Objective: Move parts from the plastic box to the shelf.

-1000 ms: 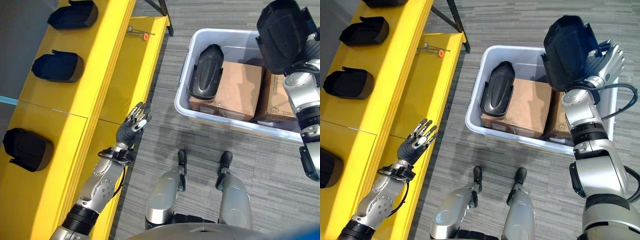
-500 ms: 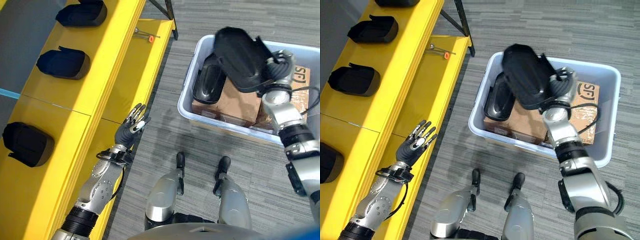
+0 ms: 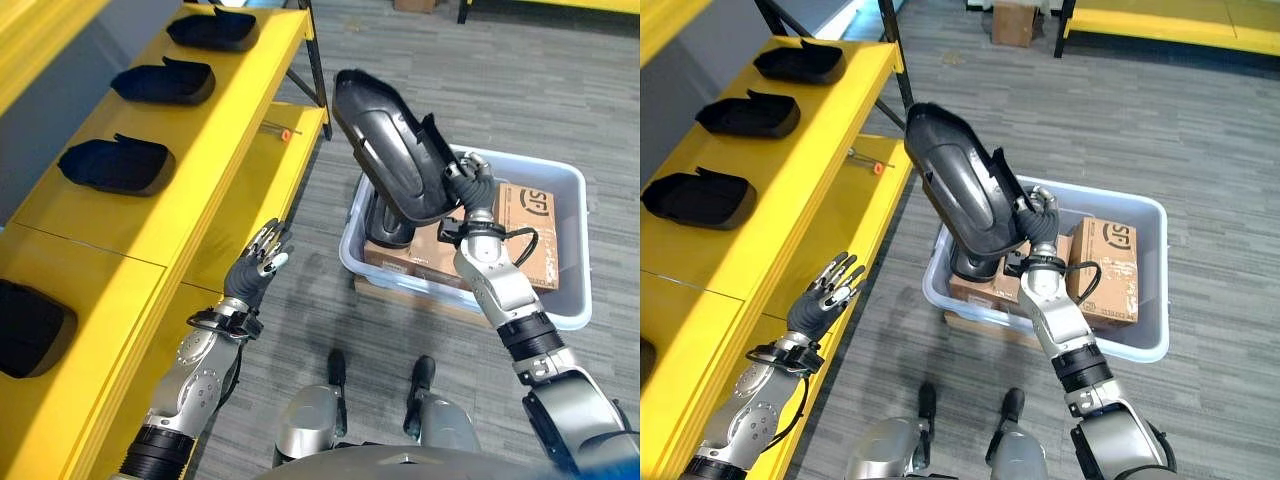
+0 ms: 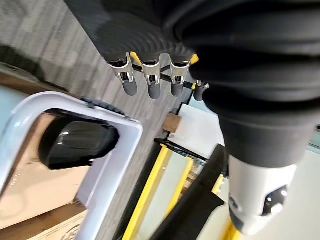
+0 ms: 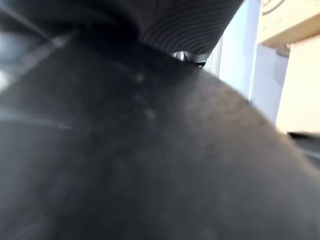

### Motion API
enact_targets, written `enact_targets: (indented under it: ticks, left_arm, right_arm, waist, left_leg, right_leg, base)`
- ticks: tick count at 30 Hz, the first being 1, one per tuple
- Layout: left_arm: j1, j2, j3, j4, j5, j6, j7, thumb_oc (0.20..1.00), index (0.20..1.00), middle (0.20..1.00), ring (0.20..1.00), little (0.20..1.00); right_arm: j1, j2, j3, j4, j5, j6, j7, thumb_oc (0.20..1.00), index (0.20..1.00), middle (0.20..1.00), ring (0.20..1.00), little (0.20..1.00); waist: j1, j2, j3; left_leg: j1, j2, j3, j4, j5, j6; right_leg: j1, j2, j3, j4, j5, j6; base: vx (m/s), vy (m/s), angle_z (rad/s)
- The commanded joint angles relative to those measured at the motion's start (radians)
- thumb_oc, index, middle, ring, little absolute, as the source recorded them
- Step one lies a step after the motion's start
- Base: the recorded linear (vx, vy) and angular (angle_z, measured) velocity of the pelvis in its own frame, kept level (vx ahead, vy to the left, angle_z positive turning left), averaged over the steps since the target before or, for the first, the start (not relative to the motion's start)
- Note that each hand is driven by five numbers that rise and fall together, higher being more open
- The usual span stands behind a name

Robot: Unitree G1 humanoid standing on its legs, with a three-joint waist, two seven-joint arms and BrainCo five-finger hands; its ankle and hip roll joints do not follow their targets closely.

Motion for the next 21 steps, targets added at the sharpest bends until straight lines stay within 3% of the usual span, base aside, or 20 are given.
enact_targets:
  ticks: [1,2,3,4,7,8,12,14,15,17,19,20,21]
  left_arm:
    - [0.012,0.008,0.003,-0.059,0.025,-0.019,0.012,1.0,1.0,1.0,1.0,1.0]
    - [0.006,0.006,-0.005,-0.054,0.035,-0.012,0.012,1.0,1.0,1.0,1.0,1.0]
    - [0.004,0.005,-0.008,-0.052,0.039,-0.009,0.011,1.0,1.0,1.0,1.0,1.0]
    - [0.004,0.003,-0.015,-0.049,0.045,-0.003,0.014,1.0,1.0,1.0,1.0,1.0]
    - [0.02,-0.006,-0.019,-0.047,0.039,0.008,-0.001,1.0,1.0,1.0,1.0,1.0]
    - [0.039,-0.019,-0.029,-0.038,0.057,0.002,-0.028,1.0,1.0,1.0,1.0,1.0]
    - [0.039,-0.019,-0.02,-0.007,0.042,0.001,-0.066,1.0,1.0,1.0,1.0,1.0]
    - [0.013,-0.026,-0.035,-0.008,0.078,0.015,-0.136,1.0,1.0,1.0,1.0,1.0]
    - [0.0,-0.028,-0.04,-0.002,0.084,0.02,-0.15,1.0,1.0,1.0,1.0,1.0]
    - [-0.038,-0.035,-0.061,0.0,0.097,0.042,-0.18,1.0,1.0,1.0,1.0,1.0]
    - [-0.049,-0.037,-0.076,-0.01,0.1,0.048,-0.196,1.0,1.0,1.0,1.0,1.0]
    - [-0.048,-0.037,-0.087,-0.031,0.094,0.043,-0.189,1.0,1.0,1.0,1.0,1.0]
    - [-0.048,-0.037,-0.087,-0.032,0.094,0.042,-0.188,1.0,1.0,1.0,1.0,1.0]
  right_arm:
    - [-0.016,0.014,-0.009,-0.056,0.004,-0.102,0.022,0.2,0.2,0.2,0.2,0.2]
    - [0.007,0.019,0.003,-0.057,0.019,-0.109,0.023,0.2,0.2,0.2,0.2,0.2]
    - [0.017,0.019,0.006,-0.059,0.023,-0.114,0.022,0.2,0.2,0.2,0.2,0.2]
    - [0.044,0.02,0.008,-0.065,0.024,-0.127,0.027,0.2,0.2,0.2,0.2,0.2]
    - [0.085,0.019,0.014,-0.087,0.023,-0.133,0.039,0.2,0.2,0.2,0.2,0.2]
    - [0.109,0.022,0.013,-0.102,0.025,-0.14,0.037,0.2,0.2,0.2,0.2,0.2]
    - [0.1,0.013,0.019,-0.092,0.029,-0.146,0.074,0.2,0.2,0.2,0.2,0.2]
    - [0.102,0.005,0.026,-0.11,-0.023,-0.172,0.019,0.2,0.2,0.2,0.2,0.2]
    - [0.11,0.004,0.026,-0.125,-0.032,-0.171,-0.001,0.2,0.2,0.2,0.2,0.2]
    - [0.155,-0.008,0.019,-0.179,-0.045,-0.169,-0.038,0.2,0.2,0.2,0.2,0.2]
    - [0.19,-0.014,0.012,-0.21,-0.053,-0.175,-0.041,0.2,0.2,0.2,0.2,0.2]
    - [0.207,-0.017,0.009,-0.224,-0.046,-0.182,-0.022,0.2,0.2,0.2,0.2,0.2]
    - [0.207,-0.017,0.009,-0.225,-0.045,-0.182,-0.02,0.2,0.2,0.2,0.2,0.2]
  waist:
    - [0.02,-0.01,-0.041]
    - [0.01,-0.009,-0.051]
    - [0.007,-0.01,-0.057]
    - [-0.001,-0.016,-0.067]
    - [-0.011,-0.03,-0.083]
    - [-0.03,-0.031,-0.081]
    - [-0.031,-0.024,-0.087]
    - [-0.039,-0.011,-0.082]
    - [-0.052,-0.008,-0.079]
    - [-0.095,0.002,-0.073]
    - [-0.12,0.006,-0.068]
    - [-0.142,-0.001,-0.052]
    - [-0.144,-0.001,-0.049]
  left_leg:
    - [-0.002,0.006,-0.017,0.018,-0.058,0.014]
    - [-0.002,-0.004,-0.043,0.014,-0.061,0.029]
    - [-0.008,-0.009,-0.054,0.014,-0.059,0.034]
    - [-0.012,-0.025,-0.08,0.012,-0.058,0.046]
    - [-0.014,-0.069,-0.146,-0.004,-0.049,0.057]
    - [0.0,-0.105,-0.238,-0.019,-0.039,0.064]
    - [0.007,-0.119,-0.295,-0.037,-0.025,0.059]
    - [-0.006,-0.115,-0.244,-0.013,-0.027,0.054]
    - [-0.001,-0.112,-0.186,-0.006,-0.034,0.052]
    - [0.011,-0.083,0.002,0.011,-0.048,0.039]
    - [0.015,-0.056,0.086,0.03,-0.059,0.03]
    - [0.014,-0.01,0.139,0.084,-0.074,0.014]
    - [0.016,-0.008,0.139,0.088,-0.077,0.013]
  right_leg:
    - [0.037,-0.083,-0.044,0.077,-0.034,0.087]
    - [0.034,-0.032,-0.005,0.122,-0.09,0.071]
    - [0.028,-0.009,0.011,0.136,-0.107,0.064]
    - [0.023,0.047,0.043,0.168,-0.141,0.048]
    - [0.01,0.153,0.106,0.218,-0.166,0.015]
    - [0.001,0.22,0.206,0.216,-0.153,-0.004]
    - [0.024,0.233,0.224,0.165,-0.174,-0.018]
    - [0.035,0.219,0.194,0.127,-0.172,-0.023]
    - [0.038,0.212,0.17,0.123,-0.169,-0.02]
    - [0.04,0.187,0.087,0.126,-0.168,-0.012]
    - [0.041,0.166,0.044,0.137,-0.174,-0.011]
    - [0.044,0.137,0.018,0.16,-0.184,-0.019]
    - [0.047,0.135,0.016,0.164,-0.187,-0.019]
  base:
    - [0.0,0.095,-0.07]
    - [0.0,0.058,-0.12]
    - [-0.01,0.033,-0.11]
    - [-0.01,0.009,0.04]
    - [-0.03,-0.026,0.48]
    - [-0.03,-0.075,0.88]
    - [-0.07,-0.141,1.24]
    - [-0.13,-0.136,0.67]
    - [-0.08,-0.04,0.86]
    - [-0.12,0.014,1.09]
    - [-0.13,0.082,2.18]
    - [-0.1,0.112,1.5]
    - [-0.1,0.161,0.39]
